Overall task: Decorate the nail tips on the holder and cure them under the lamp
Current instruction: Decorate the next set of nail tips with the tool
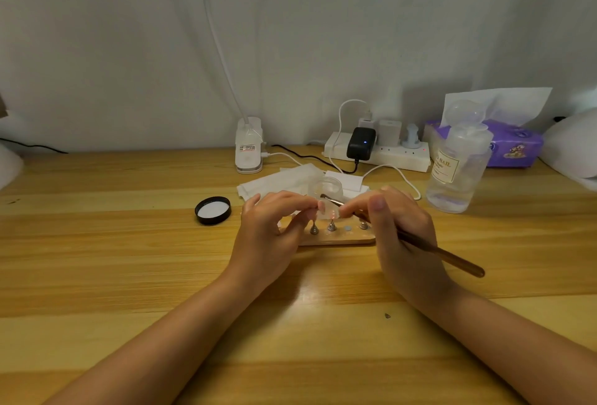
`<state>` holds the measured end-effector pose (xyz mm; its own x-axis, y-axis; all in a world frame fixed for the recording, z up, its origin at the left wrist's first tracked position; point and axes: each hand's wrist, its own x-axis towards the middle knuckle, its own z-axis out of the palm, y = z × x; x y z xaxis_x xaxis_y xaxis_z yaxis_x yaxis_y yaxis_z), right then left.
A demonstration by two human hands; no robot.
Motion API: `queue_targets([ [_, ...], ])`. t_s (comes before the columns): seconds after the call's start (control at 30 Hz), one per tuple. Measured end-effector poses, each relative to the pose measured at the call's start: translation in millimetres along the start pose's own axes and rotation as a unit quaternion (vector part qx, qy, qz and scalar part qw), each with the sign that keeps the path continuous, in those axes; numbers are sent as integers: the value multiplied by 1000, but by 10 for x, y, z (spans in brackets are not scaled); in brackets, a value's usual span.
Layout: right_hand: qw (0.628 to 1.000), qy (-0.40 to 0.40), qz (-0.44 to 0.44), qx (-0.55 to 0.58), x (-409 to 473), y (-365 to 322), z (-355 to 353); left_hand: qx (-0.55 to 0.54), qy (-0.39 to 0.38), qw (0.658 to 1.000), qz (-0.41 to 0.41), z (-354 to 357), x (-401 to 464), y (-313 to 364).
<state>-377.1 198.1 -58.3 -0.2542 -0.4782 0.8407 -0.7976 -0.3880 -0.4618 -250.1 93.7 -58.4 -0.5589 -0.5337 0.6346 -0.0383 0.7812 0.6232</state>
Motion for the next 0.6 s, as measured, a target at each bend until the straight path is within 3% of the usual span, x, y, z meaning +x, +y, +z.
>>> queue_targets([
  [0.27, 999, 25, 15, 41, -30, 4, -24, -18, -1, 1000, -10, -5, 5, 26],
  [0.4, 1000, -2, -7, 13, 6, -3, 0, -11, 2, 1000, 2, 2, 2, 25],
  [0.6, 999, 16, 29, 42, -22, 0, -27, -18, 7, 1000, 6, -6, 5, 30],
])
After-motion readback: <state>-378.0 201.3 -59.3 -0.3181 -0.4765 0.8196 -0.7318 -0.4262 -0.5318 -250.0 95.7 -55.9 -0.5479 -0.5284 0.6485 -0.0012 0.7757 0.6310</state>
